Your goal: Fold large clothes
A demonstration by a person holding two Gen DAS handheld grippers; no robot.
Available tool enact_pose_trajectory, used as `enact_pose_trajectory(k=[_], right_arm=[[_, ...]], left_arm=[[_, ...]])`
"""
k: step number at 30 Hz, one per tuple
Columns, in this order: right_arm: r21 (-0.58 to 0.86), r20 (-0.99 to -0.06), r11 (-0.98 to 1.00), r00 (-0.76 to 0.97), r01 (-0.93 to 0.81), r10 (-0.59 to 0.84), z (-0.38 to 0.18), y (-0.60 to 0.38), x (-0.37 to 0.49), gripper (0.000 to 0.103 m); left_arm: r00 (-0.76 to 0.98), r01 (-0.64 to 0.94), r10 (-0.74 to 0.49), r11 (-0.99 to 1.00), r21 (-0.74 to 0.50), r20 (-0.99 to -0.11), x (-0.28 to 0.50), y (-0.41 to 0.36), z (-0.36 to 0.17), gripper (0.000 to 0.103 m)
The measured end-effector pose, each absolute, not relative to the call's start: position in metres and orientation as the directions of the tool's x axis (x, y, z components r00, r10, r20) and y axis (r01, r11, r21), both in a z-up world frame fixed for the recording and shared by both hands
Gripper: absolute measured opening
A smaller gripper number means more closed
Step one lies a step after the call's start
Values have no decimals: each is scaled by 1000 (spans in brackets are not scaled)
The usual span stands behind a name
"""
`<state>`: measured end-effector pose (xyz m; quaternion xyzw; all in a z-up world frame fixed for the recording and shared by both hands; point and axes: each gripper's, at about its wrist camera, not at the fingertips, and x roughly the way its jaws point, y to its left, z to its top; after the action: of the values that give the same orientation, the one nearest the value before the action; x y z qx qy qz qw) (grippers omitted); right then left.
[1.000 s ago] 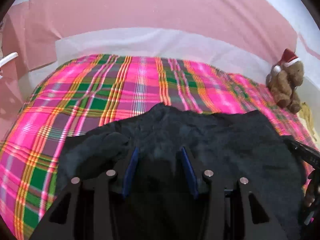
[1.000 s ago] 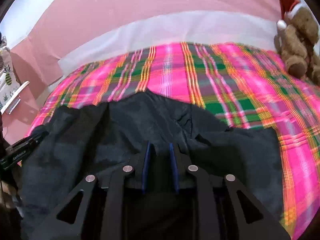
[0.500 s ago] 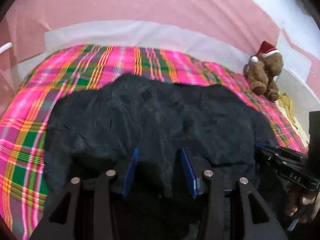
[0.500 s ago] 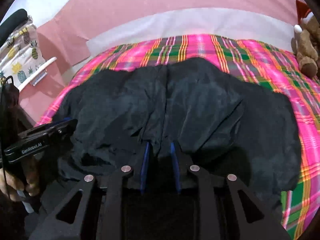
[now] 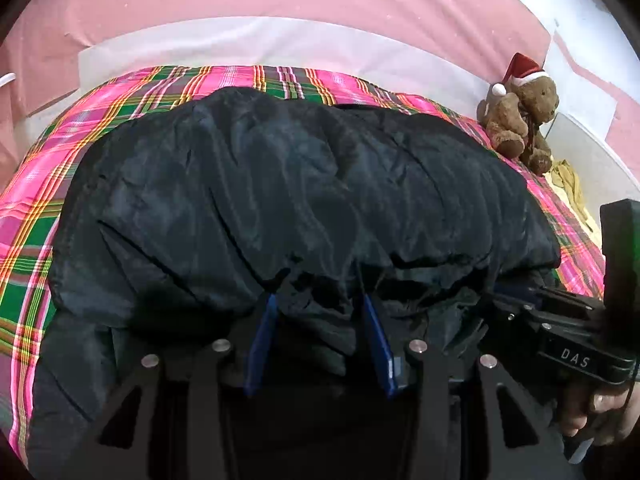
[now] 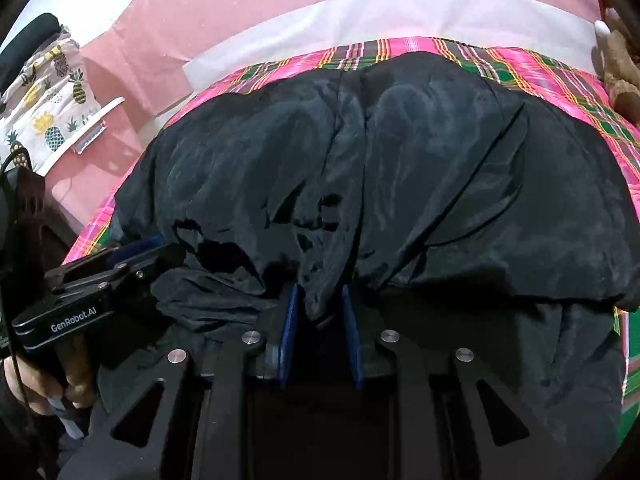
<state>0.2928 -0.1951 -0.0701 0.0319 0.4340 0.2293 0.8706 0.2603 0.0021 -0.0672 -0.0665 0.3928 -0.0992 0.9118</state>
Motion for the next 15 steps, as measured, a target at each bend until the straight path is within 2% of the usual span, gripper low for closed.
enact_pose_trajectory(k=[7, 11, 15], right_arm=[[235, -753, 904, 522, -357, 402, -67, -194, 289, 23], [233, -732, 916, 561, -328, 387, -45, -202, 265, 35], [214, -702, 918, 601, -334, 382, -21, -212, 221, 35]], left_arm=[[680, 115, -205, 978, -173, -704, 258, 0, -61, 48], [702, 87, -184, 981, -173, -688, 234, 3, -42, 47], [726, 86, -173, 983, -162, -666, 196, 5, -24, 47]])
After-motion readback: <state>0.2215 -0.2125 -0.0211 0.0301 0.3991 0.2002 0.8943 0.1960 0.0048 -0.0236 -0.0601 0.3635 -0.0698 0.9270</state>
